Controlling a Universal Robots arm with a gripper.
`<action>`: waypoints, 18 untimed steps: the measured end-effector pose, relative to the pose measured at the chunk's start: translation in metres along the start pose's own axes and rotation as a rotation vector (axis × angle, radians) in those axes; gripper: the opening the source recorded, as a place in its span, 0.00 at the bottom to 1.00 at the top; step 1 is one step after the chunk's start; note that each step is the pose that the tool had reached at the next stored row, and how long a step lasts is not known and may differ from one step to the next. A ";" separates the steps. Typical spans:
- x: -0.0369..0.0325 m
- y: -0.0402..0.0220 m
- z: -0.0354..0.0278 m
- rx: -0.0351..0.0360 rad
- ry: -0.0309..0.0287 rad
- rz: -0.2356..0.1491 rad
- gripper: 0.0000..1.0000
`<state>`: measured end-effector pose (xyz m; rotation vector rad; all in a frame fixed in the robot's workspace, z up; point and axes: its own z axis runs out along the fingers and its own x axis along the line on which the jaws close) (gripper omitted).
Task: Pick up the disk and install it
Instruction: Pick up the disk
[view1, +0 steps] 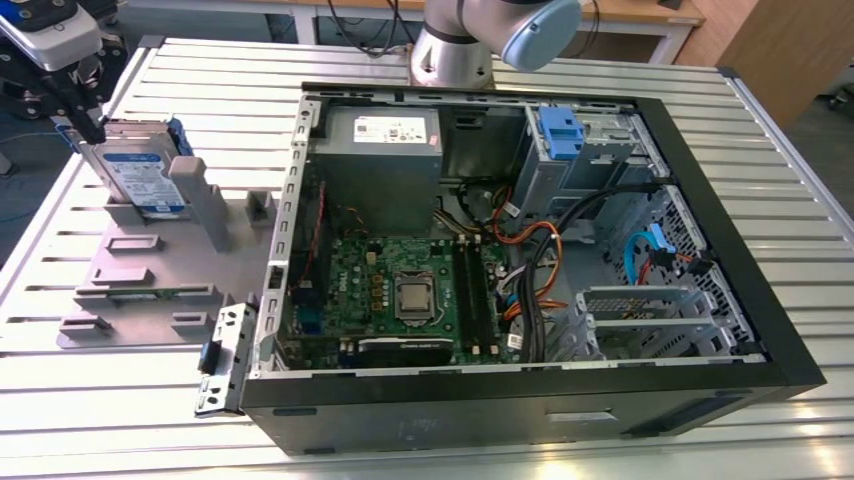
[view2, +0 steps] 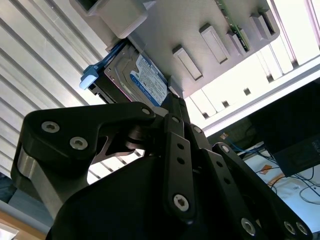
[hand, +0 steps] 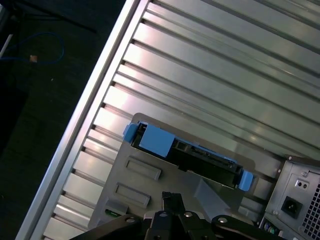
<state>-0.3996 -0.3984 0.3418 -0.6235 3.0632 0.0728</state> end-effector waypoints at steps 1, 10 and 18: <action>0.0000 0.0000 0.0000 0.0000 0.0000 0.000 0.11; 0.0000 0.0000 0.0000 0.0012 0.0007 -0.005 0.11; 0.0000 0.0000 0.0000 0.0019 0.0038 -0.059 0.11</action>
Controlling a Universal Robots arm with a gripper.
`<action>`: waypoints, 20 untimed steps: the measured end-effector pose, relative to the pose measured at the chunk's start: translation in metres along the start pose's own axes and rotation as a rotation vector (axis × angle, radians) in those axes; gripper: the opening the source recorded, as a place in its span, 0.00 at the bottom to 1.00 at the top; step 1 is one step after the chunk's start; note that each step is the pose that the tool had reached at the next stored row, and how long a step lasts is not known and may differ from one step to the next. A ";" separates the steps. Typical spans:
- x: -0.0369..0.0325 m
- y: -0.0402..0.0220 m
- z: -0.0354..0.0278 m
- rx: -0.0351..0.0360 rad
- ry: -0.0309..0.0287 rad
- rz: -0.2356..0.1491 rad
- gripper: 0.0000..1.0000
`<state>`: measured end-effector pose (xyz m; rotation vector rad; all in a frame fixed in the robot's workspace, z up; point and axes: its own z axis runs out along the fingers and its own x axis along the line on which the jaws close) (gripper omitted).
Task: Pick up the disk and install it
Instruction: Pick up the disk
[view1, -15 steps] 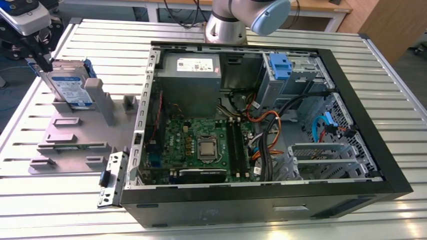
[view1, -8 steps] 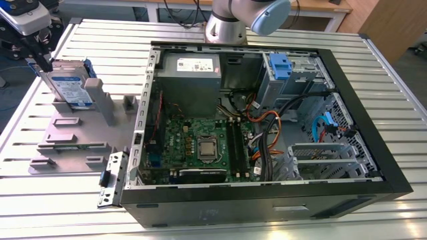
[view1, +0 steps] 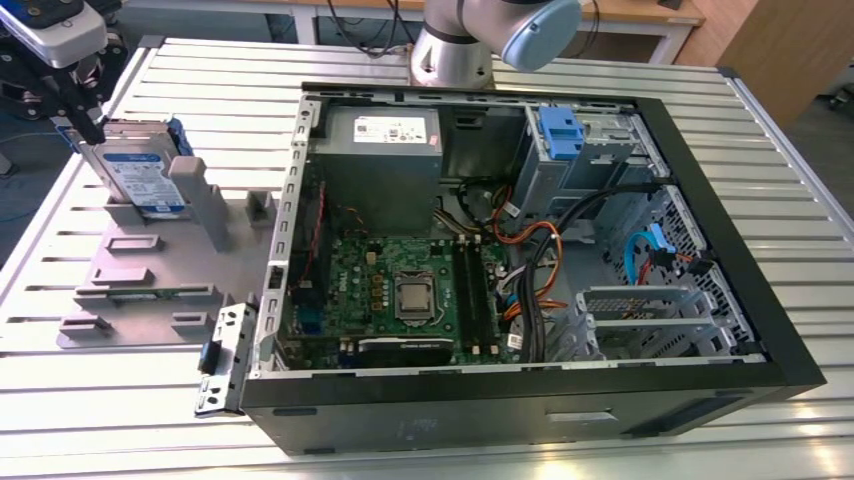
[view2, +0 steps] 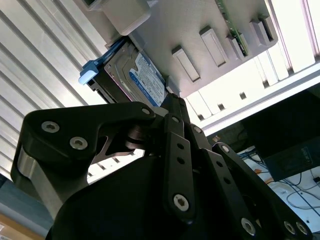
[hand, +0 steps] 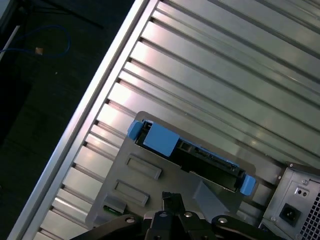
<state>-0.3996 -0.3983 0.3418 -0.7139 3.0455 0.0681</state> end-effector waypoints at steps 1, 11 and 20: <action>0.0000 0.0000 0.0000 -0.0001 -0.0001 0.000 0.11; 0.0000 0.0000 0.0000 -0.0003 0.0005 -0.014 0.11; 0.0000 0.0000 0.0000 -0.0007 0.0016 -0.039 0.11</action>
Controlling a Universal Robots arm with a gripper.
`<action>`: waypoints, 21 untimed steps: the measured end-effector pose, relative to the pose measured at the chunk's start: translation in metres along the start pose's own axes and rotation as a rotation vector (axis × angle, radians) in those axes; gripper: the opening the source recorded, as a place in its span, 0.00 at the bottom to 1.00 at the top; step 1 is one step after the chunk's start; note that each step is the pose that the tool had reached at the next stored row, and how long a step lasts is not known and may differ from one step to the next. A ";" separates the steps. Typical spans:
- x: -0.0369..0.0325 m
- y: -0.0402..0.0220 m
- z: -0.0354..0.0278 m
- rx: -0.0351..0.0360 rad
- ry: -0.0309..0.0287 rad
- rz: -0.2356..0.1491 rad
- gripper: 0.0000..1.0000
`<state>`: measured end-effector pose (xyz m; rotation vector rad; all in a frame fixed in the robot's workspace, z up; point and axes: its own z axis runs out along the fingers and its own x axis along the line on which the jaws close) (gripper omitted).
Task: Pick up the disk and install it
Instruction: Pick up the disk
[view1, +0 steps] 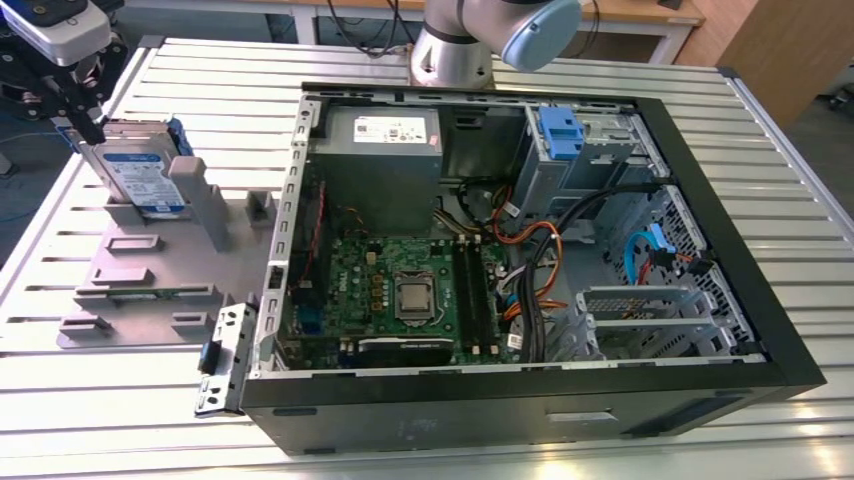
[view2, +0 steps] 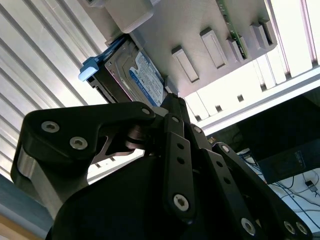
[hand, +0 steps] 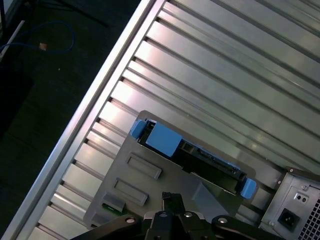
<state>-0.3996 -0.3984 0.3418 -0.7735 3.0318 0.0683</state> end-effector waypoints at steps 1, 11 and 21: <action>0.0000 0.0000 0.0000 0.0000 0.0000 -0.001 0.11; 0.0000 0.0000 0.0000 -0.0002 0.0004 -0.010 0.11; 0.0000 0.0000 0.0000 -0.0004 0.0008 -0.020 0.11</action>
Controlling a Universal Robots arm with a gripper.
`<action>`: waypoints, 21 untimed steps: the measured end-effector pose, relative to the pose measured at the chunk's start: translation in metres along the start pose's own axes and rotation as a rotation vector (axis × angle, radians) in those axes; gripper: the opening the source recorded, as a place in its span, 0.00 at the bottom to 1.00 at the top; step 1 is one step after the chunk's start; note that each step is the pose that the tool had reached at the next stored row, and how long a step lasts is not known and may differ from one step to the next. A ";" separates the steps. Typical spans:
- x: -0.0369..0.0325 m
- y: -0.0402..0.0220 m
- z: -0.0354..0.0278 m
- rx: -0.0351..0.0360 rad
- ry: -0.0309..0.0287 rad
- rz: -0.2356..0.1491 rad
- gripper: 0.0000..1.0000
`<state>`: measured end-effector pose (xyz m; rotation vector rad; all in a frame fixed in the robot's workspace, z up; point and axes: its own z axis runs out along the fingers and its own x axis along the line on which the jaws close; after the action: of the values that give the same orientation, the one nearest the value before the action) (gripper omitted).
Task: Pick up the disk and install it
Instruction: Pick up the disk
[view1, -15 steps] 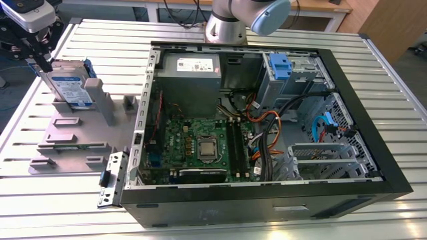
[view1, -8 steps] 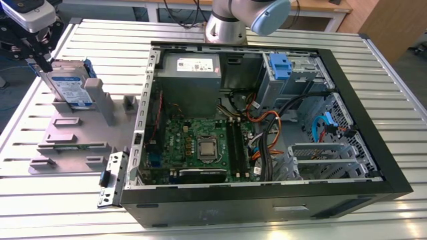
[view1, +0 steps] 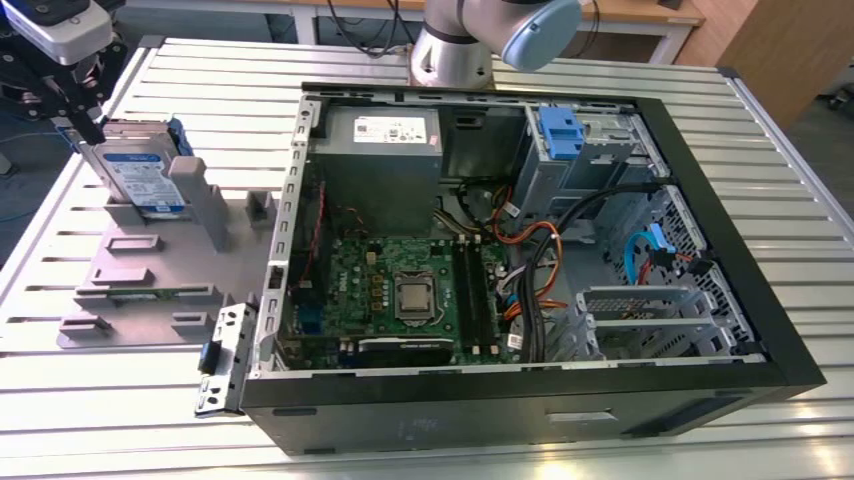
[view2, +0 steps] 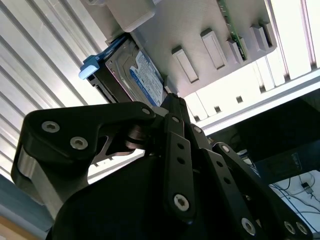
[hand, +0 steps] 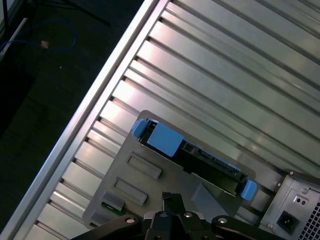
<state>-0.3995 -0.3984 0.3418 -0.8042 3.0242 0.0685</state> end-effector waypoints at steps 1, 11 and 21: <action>0.0000 0.0000 0.0000 0.0000 0.0001 -0.001 0.11; 0.0000 0.0001 0.0000 -0.0002 0.0004 -0.009 0.11; 0.0000 0.0000 0.0000 -0.0004 0.0007 -0.017 0.11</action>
<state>-0.3996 -0.3983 0.3418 -0.8299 3.0177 0.0686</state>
